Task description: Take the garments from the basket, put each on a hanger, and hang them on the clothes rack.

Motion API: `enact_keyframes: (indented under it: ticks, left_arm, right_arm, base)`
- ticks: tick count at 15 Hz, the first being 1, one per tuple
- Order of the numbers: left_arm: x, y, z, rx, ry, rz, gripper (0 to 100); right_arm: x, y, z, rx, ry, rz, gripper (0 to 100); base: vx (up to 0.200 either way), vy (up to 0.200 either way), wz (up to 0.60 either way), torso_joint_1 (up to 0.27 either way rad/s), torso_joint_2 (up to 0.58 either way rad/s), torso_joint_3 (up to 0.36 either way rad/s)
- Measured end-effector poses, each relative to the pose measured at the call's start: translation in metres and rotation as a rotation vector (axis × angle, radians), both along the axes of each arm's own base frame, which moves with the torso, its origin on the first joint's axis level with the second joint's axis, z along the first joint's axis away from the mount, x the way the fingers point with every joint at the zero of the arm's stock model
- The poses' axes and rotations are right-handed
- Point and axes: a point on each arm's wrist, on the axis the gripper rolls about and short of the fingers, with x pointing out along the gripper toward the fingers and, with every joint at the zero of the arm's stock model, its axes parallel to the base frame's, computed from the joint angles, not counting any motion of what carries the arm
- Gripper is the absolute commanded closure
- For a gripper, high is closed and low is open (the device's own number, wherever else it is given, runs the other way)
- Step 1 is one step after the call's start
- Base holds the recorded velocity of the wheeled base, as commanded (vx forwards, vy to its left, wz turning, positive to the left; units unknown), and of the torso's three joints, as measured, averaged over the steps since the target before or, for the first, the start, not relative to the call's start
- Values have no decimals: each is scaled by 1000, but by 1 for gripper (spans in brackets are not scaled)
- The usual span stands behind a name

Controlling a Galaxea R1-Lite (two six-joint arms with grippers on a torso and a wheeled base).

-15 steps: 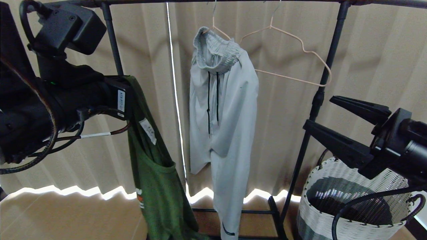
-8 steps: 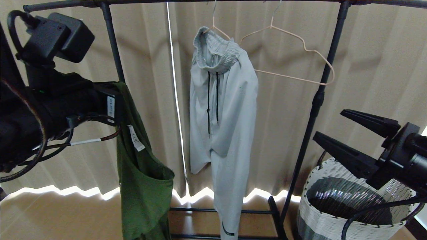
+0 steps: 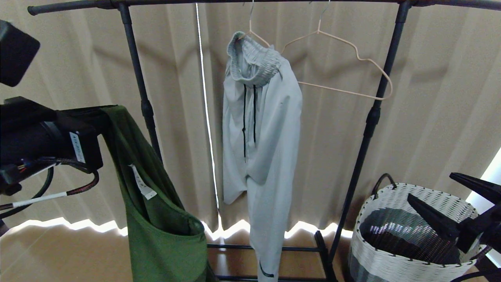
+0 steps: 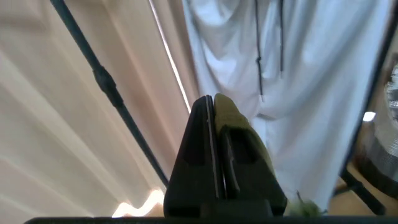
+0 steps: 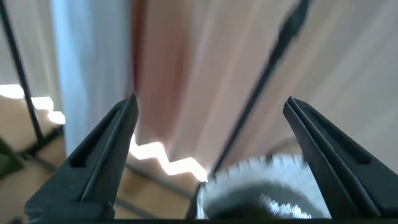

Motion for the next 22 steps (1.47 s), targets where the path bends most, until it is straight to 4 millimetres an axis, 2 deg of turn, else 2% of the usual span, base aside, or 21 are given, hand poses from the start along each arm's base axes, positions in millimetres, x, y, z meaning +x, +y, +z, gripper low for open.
enact_keyframes:
  ticks: [7, 12, 16, 22]
  left_arm:
    - [-3, 8, -2, -39, 14, 35, 100]
    - [-6, 10, -16, -44, 58, 41, 100]
    - [-9, 13, -15, -54, 53, 46, 100]
    - [-13, 15, -19, -42, 56, 47, 100]
  right_arm:
    - [-7, -4, -2, -5, -5, -25, 0]
    - [-7, -8, -2, -24, -9, -54, 0]
    - [-7, -9, -1, -24, -13, -61, 0]
    - [-8, -9, -2, -24, -11, -60, 0]
  base:
    - [0, 0, 0, 0, 0, 0]
    - [0, 0, 0, 0, 0, 0]
    - [0, 0, 0, 63, -223, -224]
    - [0, 0, 0, 183, -502, -292]
